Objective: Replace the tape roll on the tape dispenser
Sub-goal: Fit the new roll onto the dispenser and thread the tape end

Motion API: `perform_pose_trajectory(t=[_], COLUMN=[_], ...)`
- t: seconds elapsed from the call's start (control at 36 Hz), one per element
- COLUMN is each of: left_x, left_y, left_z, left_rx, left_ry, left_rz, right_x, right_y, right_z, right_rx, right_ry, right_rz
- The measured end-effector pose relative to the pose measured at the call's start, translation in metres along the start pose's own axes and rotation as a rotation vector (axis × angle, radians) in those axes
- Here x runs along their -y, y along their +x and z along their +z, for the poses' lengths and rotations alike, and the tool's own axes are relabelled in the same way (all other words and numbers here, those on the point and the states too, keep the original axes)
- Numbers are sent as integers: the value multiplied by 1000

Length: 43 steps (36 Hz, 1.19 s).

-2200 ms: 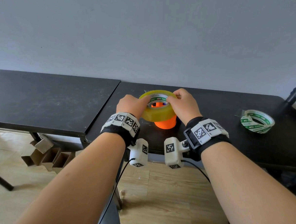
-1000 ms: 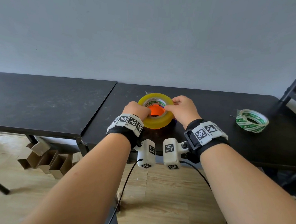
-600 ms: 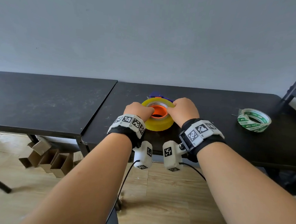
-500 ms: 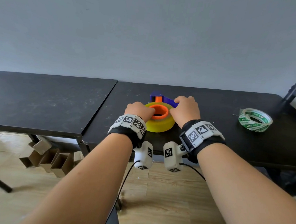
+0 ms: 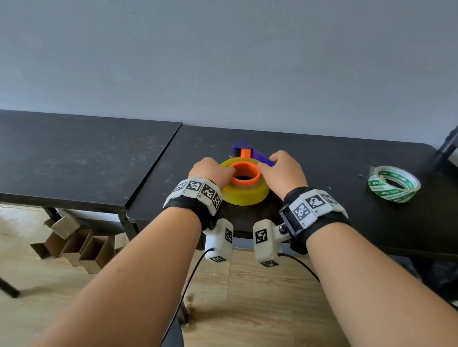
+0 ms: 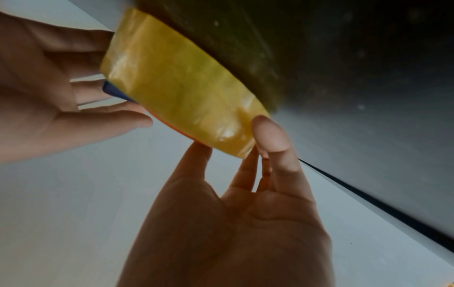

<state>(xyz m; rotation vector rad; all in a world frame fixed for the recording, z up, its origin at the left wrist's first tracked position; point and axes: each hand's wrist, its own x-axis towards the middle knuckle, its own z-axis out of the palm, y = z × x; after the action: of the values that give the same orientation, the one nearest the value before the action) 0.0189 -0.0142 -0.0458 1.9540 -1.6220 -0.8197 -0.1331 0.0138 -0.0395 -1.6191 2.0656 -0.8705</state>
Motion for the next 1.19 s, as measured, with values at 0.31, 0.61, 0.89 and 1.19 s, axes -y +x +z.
perform_pose_trajectory(t=[0.31, 0.61, 0.89, 1.19], left_x=[0, -22, -40, -57], left_y=[-5, -16, -20, -25], left_z=[4, -6, 6, 5], left_rx=[-85, -228, 10, 76], left_ry=[-12, 72, -158, -170], left_rz=[46, 329, 230, 326], right_x=[4, -3, -15, -26], right_y=[-6, -9, -17, -7], right_z=[1, -7, -20, -19], right_rx=[61, -14, 61, 91], right_ry=[-32, 252, 684, 505], right_rz=[74, 193, 348, 245])
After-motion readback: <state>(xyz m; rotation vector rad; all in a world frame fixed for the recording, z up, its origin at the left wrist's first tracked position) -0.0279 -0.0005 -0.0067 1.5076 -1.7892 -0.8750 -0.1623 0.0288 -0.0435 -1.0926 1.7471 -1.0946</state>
